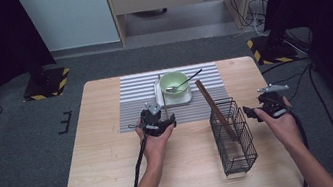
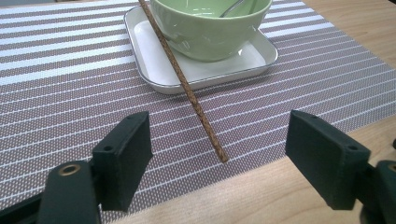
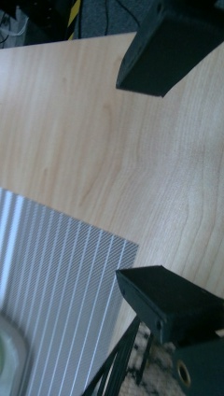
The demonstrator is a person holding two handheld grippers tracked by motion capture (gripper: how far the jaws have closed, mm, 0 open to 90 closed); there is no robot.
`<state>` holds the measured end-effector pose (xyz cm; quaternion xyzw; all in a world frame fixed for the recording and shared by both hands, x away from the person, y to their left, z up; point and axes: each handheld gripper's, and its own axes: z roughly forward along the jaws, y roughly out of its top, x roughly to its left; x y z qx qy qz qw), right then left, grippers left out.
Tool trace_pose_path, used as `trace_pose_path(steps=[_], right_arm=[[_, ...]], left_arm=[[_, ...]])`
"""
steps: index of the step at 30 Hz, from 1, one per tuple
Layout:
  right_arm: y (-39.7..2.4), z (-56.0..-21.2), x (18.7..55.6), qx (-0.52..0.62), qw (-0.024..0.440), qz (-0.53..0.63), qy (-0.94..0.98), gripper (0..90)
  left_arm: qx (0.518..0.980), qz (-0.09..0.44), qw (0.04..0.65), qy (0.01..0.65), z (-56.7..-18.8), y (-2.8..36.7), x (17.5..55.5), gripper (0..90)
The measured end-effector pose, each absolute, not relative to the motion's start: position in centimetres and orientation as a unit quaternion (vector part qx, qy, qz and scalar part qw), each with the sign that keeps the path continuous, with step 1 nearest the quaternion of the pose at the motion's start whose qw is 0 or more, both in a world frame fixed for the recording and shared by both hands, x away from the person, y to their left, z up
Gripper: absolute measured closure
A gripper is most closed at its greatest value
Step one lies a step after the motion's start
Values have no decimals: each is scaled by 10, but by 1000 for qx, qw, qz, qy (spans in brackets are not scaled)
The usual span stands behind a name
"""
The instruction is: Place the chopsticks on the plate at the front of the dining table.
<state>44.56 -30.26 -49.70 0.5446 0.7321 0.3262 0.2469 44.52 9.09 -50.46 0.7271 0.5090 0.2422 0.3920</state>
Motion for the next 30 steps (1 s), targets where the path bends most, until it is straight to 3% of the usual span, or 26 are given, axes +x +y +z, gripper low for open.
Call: trace_pose_path(steps=[16,21,30], right_arm=[[-283,-406,432,475,241,386,753,167],[-271,-389,429,452,230,399,764,270],[-254,-373,431,427,216,418,772,375]], left_arm=[[740,231,398,491,-501,100,433,109],[743,234,398,485,-502,105,430,105],[741,232,405,483,-503,112,426,97]])
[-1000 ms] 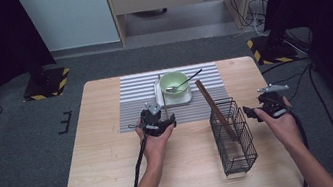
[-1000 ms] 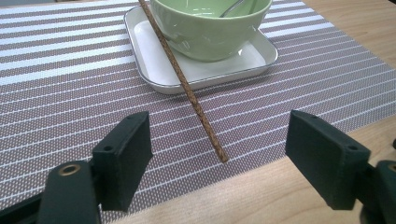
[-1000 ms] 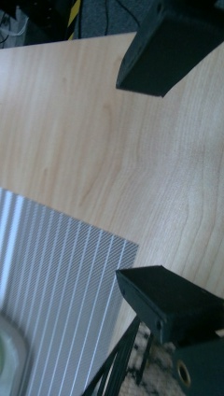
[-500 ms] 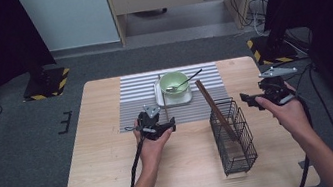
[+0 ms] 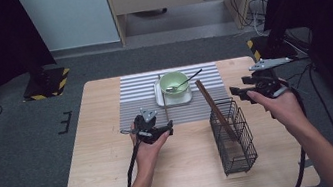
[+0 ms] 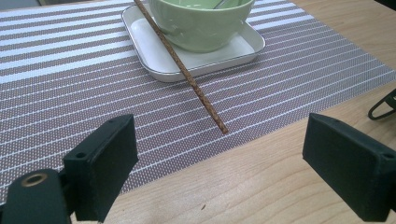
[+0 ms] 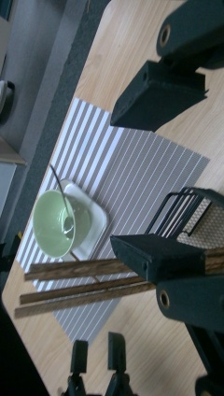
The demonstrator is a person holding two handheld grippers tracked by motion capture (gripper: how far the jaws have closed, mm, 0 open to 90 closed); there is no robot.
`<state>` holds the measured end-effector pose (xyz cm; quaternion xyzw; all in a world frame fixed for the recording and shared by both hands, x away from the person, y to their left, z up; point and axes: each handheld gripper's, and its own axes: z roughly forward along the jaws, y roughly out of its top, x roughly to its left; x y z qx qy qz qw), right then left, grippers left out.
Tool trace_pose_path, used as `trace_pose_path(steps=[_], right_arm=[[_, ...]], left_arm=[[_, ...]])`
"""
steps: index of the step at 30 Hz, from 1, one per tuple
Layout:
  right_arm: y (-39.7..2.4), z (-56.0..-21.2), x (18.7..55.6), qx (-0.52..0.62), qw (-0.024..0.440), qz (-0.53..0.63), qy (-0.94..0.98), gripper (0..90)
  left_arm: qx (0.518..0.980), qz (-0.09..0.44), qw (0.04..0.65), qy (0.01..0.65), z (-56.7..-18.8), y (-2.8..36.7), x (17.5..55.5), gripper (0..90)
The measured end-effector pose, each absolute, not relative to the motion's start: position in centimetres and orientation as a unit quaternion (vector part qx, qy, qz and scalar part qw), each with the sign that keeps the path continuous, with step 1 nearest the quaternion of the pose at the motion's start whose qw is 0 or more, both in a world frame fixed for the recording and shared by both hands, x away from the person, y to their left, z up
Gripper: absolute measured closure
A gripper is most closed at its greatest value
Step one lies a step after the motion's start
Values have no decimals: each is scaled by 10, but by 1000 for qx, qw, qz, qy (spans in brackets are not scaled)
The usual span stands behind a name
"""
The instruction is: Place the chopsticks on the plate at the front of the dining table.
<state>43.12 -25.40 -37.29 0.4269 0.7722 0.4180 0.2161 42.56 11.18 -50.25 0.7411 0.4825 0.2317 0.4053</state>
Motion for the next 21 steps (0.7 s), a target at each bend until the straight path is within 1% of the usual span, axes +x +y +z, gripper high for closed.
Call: trace_pose_path(steps=[3,8,12,16,17,18,21], right_arm=[[-248,-369,433,425,210,425,771,410],[-238,-364,434,416,205,430,774,444],[-227,-360,434,403,200,432,782,501],[-221,-359,433,394,195,435,785,534],[-219,-359,433,391,195,435,787,549],[-216,-359,433,385,193,435,790,585],[-211,-359,433,378,189,438,793,633]], left_arm=[[743,234,404,480,-504,113,425,97],[744,235,406,476,-504,114,423,96],[745,234,407,473,-505,117,420,96],[747,233,405,474,-507,120,419,96],[747,233,404,473,-507,121,419,96],[746,233,405,474,-508,121,419,96],[746,233,408,473,-508,121,418,97]])
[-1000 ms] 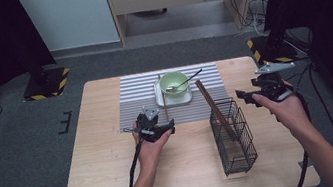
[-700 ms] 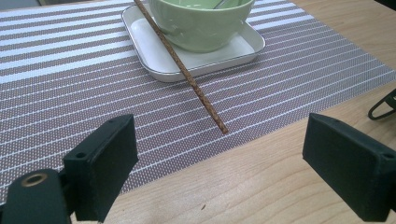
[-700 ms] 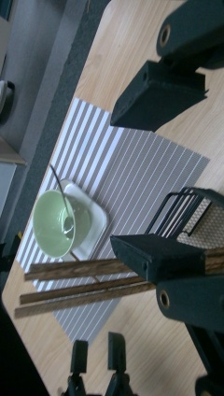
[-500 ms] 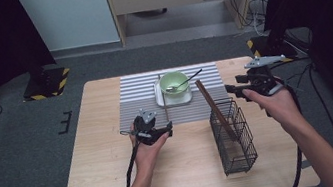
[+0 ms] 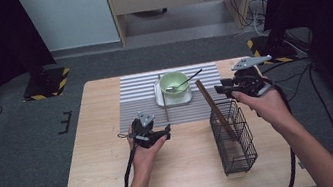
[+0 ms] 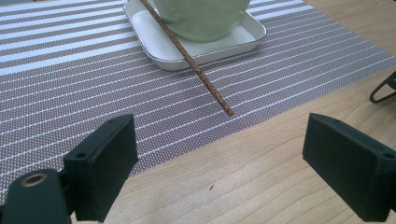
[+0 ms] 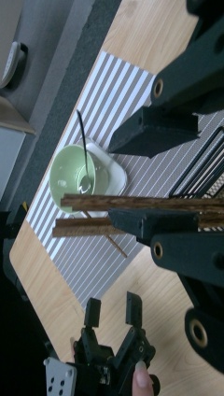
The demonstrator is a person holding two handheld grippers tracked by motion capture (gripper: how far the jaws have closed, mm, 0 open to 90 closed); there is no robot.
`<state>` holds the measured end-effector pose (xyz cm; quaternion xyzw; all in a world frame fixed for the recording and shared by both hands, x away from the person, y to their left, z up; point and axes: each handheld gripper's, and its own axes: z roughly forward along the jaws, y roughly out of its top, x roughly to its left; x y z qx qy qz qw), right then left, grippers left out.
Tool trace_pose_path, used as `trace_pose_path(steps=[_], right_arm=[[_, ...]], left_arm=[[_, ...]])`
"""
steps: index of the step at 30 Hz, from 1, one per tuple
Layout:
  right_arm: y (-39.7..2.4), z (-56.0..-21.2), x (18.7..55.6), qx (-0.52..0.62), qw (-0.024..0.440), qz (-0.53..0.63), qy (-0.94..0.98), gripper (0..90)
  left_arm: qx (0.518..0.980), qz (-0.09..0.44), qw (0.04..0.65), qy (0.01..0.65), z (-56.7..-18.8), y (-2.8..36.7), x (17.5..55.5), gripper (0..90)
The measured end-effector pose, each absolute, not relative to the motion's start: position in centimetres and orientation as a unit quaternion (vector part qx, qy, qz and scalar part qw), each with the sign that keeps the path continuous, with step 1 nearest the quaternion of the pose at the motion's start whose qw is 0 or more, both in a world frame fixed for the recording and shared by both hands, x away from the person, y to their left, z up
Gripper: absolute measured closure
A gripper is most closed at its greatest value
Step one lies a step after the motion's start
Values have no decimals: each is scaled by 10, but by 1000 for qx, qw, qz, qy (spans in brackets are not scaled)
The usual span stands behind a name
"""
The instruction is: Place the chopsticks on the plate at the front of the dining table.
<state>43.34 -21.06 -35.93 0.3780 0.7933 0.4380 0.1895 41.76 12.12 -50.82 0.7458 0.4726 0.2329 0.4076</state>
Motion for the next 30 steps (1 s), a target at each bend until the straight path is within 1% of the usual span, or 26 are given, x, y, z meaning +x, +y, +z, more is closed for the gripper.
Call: trace_pose_path(steps=[3,9,10,11,17,26,28,30], right_arm=[[-206,-359,433,371,184,443,795,670],[-193,-364,435,364,181,441,800,665],[-188,-366,436,364,180,439,801,636],[-185,-367,438,365,179,439,801,629],[-171,-372,443,363,180,434,805,633],[-162,-378,449,362,185,423,810,707],[-161,-379,450,363,191,421,809,741],[-161,-379,450,362,190,422,809,756]], left_arm=[[748,233,407,470,-508,122,417,99],[748,234,408,468,-507,121,415,99],[749,235,410,464,-506,120,414,99],[750,237,409,462,-506,119,413,99],[751,235,412,459,-505,118,412,97],[751,232,413,461,-507,119,412,97],[750,232,414,461,-507,120,411,97],[749,231,414,462,-507,121,411,97]])
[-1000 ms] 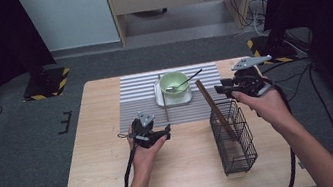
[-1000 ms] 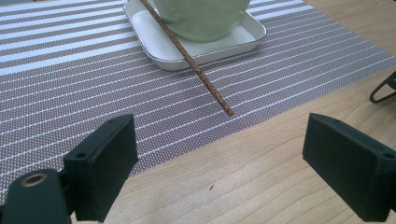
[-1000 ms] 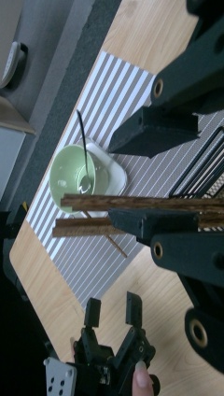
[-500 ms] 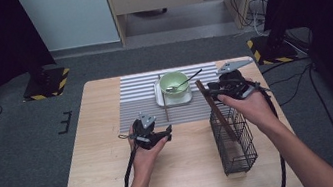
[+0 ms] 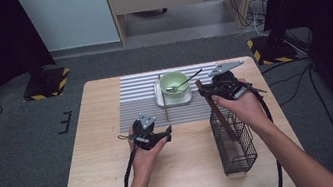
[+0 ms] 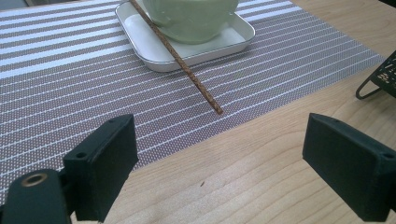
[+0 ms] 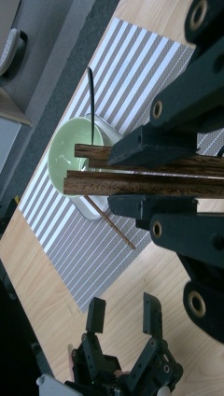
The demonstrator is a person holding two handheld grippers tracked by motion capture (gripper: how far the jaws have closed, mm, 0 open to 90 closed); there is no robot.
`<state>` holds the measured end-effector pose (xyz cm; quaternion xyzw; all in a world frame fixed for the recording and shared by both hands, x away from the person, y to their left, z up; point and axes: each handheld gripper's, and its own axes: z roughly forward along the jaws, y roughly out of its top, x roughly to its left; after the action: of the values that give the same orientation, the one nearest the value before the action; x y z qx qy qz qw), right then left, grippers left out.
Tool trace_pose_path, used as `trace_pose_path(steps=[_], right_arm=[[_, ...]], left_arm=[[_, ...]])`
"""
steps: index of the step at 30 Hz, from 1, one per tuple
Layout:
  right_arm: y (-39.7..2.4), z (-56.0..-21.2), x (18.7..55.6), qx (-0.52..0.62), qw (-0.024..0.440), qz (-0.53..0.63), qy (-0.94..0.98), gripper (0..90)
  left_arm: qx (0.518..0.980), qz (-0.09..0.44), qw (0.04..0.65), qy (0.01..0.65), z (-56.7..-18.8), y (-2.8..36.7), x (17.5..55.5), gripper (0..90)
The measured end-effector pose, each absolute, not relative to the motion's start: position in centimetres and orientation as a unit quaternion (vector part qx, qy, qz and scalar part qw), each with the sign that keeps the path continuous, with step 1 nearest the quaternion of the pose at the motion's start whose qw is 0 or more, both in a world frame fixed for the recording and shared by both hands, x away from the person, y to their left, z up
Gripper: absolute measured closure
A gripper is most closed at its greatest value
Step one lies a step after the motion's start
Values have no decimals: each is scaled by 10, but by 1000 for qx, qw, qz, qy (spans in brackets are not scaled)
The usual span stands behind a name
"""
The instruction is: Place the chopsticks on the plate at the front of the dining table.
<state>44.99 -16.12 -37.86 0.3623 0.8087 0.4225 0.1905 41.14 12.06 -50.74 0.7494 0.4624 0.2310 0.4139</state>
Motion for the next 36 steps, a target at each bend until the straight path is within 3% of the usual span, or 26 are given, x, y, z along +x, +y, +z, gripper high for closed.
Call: trace_pose_path(steps=[6,36], right_arm=[[-162,-377,450,361,186,424,810,827],[-192,-298,442,354,198,519,753,835]], left_arm=[[748,229,415,465,-508,124,411,97],[744,226,437,452,-501,119,409,98]])
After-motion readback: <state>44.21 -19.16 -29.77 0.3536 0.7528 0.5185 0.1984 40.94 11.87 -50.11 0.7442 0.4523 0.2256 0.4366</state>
